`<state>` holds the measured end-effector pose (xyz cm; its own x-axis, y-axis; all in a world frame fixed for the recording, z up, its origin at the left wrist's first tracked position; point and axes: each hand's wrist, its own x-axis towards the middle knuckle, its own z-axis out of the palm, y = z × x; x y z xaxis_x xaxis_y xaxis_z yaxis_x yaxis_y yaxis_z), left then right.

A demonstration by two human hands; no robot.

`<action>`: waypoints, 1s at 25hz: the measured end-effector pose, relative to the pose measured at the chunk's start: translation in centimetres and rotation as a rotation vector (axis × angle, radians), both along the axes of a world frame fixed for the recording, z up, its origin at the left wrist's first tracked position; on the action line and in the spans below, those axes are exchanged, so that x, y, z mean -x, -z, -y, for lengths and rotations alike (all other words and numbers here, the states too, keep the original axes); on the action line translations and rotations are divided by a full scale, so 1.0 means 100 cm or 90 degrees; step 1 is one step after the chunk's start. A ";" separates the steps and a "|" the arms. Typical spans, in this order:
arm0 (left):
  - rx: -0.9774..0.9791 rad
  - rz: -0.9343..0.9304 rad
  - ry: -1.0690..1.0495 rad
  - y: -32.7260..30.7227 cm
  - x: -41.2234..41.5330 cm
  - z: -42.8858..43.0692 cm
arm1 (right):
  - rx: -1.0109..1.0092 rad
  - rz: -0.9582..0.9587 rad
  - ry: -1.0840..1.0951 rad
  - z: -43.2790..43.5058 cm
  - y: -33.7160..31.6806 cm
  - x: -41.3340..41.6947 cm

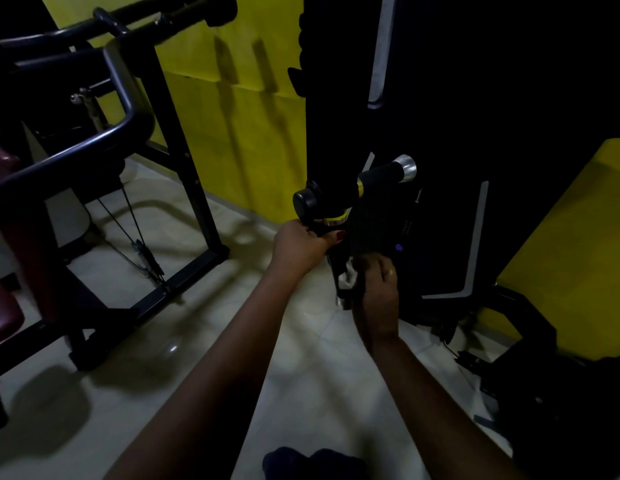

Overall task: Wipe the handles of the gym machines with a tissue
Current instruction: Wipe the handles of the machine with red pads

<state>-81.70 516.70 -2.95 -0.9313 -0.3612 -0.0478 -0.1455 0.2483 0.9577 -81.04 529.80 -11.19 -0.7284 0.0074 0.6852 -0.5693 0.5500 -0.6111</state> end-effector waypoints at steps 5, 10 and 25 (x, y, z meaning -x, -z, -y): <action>0.017 -0.035 0.007 0.008 -0.003 -0.005 | 0.205 0.143 -0.049 -0.001 0.013 0.002; -0.024 -0.022 0.005 0.010 0.000 -0.003 | 0.217 0.216 -0.030 -0.005 0.033 0.006; 0.028 0.012 -0.002 0.009 0.000 -0.004 | 0.322 0.507 -0.375 0.001 -0.001 0.063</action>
